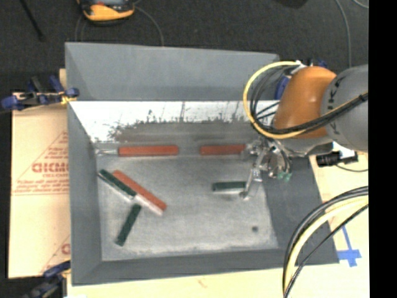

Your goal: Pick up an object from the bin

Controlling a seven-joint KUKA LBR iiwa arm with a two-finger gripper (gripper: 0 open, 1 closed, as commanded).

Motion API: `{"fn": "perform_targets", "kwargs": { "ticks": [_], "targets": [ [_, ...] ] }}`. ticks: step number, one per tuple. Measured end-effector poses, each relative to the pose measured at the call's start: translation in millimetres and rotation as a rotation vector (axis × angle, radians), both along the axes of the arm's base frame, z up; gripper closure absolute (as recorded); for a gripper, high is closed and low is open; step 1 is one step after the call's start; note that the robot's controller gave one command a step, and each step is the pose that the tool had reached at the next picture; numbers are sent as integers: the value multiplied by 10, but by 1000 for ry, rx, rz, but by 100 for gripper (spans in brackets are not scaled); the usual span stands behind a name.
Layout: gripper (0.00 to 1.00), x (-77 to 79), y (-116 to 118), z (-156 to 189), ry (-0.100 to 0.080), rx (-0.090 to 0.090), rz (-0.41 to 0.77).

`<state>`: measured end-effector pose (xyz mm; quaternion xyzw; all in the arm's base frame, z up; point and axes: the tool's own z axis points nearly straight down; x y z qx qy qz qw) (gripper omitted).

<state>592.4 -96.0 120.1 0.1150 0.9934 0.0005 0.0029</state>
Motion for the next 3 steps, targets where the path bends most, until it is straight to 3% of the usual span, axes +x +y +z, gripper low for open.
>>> {"fn": "perform_targets", "kwargs": {
  "ticks": [1, 2, 3],
  "targets": [
    [0, 13, 16, -313, 1, -3, 80],
    [100, -18, 128, -487, 0, -1, -93],
    [100, -18, 126, -487, 0, -2, -93]
  ]
}}
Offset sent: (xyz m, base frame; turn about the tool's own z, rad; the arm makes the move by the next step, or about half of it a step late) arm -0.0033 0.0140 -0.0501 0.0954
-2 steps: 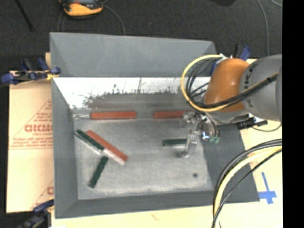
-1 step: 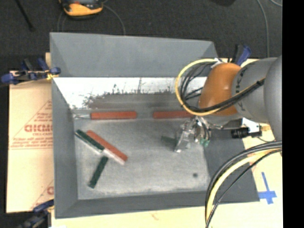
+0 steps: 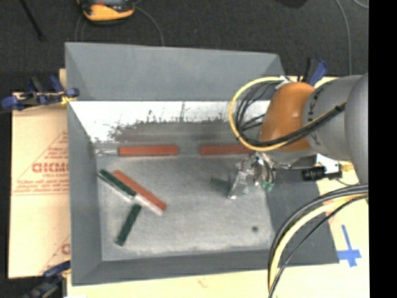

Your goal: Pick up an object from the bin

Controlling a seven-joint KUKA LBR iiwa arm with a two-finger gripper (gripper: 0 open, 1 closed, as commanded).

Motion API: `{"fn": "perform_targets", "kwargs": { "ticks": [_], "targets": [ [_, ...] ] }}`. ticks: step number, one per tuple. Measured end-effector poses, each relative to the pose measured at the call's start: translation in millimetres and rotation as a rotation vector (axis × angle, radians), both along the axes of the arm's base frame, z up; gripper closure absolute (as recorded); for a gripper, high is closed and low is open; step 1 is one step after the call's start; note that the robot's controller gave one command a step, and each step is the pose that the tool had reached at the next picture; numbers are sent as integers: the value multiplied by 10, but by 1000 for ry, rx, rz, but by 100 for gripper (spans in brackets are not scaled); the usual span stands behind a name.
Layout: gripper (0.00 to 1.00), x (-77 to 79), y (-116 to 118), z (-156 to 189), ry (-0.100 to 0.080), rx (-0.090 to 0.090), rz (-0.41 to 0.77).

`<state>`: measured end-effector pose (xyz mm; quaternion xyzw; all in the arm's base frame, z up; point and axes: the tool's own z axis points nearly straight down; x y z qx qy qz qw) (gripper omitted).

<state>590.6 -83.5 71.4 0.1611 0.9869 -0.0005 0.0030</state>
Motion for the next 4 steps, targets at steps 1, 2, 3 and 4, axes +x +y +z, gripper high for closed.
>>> {"fn": "perform_targets", "kwargs": {
  "ticks": [1, 2, 3, 4],
  "targets": [
    [100, -14, 0, 49, 5, 1, 1],
    [100, -17, 1, 190, 7, 2, 1],
    [100, -6, 3, 334, 2, 2, 2],
    [100, 0, 4, 440, 1, 2, 2]
  ]
}}
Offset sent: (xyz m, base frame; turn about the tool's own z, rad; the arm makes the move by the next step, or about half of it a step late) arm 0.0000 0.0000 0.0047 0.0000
